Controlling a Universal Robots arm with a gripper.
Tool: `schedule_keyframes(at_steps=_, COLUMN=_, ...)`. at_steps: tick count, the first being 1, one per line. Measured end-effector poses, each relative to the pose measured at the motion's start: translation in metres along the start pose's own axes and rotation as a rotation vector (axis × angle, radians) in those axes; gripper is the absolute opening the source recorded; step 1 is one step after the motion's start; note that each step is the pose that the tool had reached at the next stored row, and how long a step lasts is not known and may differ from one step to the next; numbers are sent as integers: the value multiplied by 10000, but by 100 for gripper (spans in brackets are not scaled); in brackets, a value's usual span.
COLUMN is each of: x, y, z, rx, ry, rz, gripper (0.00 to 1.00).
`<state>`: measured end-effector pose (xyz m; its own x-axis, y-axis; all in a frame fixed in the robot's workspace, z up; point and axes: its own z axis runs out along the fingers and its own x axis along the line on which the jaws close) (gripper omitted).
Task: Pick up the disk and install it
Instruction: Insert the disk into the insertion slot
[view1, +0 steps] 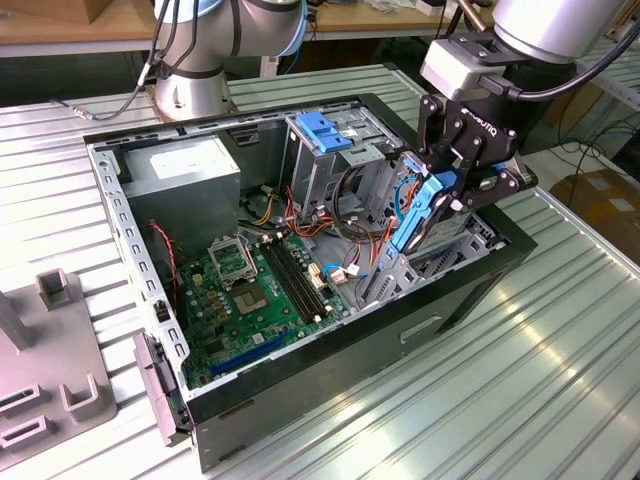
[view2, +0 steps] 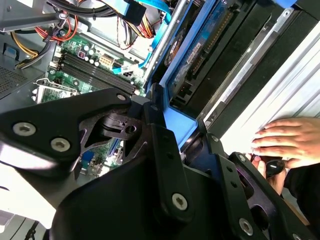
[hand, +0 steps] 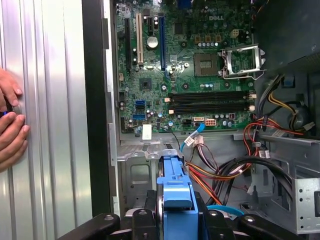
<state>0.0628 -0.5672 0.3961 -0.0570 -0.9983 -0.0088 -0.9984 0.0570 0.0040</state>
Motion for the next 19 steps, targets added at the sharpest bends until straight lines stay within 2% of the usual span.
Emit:
schedule_keyframes(at_steps=10, x=1, y=-1, z=69, rx=0, ry=-1, rz=0, gripper=37)
schedule_keyframes(at_steps=19, x=1, y=-3, z=159, rx=0, ry=-1, rz=-1, gripper=37)
